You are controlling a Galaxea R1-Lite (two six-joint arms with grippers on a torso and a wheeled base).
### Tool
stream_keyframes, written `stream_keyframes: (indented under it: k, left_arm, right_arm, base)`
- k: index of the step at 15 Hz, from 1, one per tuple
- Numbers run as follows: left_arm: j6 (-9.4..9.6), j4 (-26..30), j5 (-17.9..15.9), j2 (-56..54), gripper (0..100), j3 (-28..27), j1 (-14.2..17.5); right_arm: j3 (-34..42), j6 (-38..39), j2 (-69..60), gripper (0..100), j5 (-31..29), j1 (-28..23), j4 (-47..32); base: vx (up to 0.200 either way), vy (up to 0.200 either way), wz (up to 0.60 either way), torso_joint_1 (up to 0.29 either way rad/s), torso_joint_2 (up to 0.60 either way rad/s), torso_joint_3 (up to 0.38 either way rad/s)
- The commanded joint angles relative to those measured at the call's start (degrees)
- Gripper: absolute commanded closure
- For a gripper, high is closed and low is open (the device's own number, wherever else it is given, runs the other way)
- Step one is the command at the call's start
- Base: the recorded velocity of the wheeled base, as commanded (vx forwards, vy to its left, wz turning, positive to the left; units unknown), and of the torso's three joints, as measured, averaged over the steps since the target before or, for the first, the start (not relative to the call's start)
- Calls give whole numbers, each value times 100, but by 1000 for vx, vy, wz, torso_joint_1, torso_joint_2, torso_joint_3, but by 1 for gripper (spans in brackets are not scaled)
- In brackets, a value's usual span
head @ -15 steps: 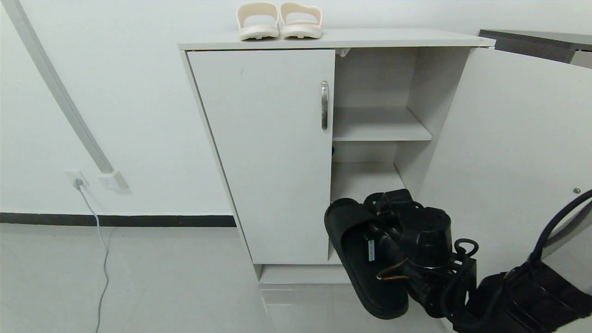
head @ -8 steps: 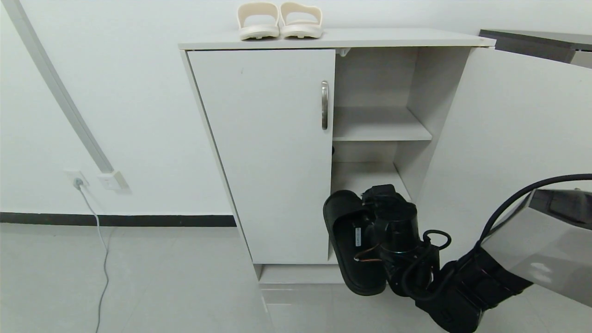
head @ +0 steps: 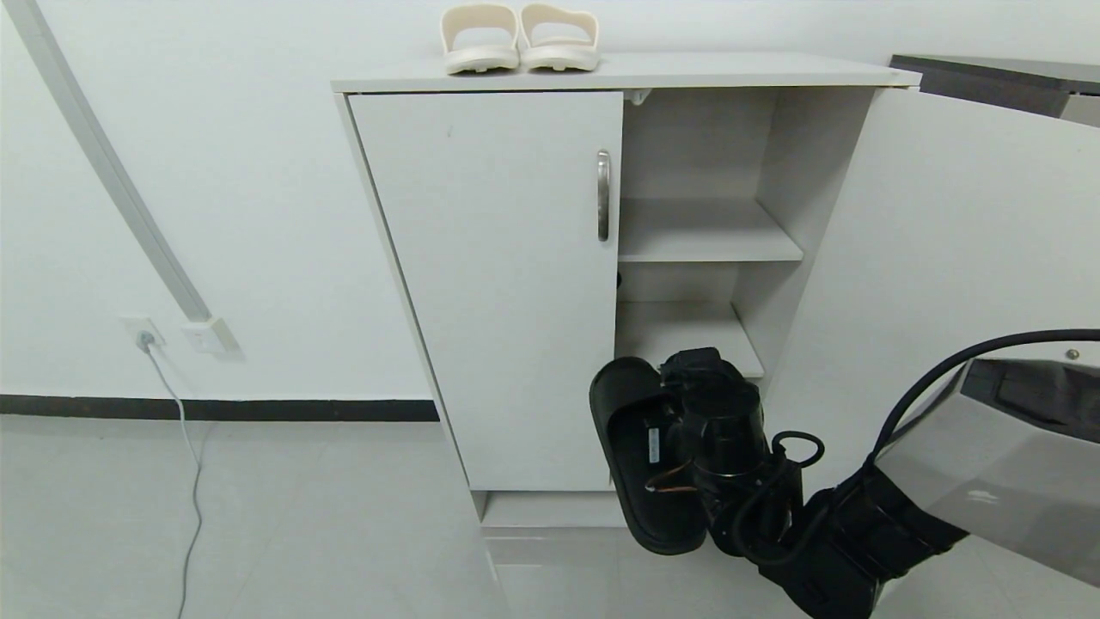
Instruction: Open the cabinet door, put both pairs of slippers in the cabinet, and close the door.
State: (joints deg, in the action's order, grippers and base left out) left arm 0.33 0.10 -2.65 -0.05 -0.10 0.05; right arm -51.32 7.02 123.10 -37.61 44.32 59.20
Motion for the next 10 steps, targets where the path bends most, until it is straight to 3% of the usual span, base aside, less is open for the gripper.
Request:
stream_keyframes:
  k: [1, 5, 10]
  left_arm:
    - [2, -1, 1, 14, 100, 1, 4]
    - [-7, -1, 1, 14, 100, 1, 4]
    - [-7, -1, 1, 14, 100, 1, 4]
  right_arm:
    - [-1, 1, -5, 100, -1, -3, 4]
    - [-1, 1, 3, 100, -98, -12, 13]
    - [8, 1, 21, 100, -115, -38, 13]
  base:
    - [0, -200, 0, 2, 7, -2]
    - [0, -200, 0, 1, 10, 2]
    - [0, 0, 0, 0, 0, 0]
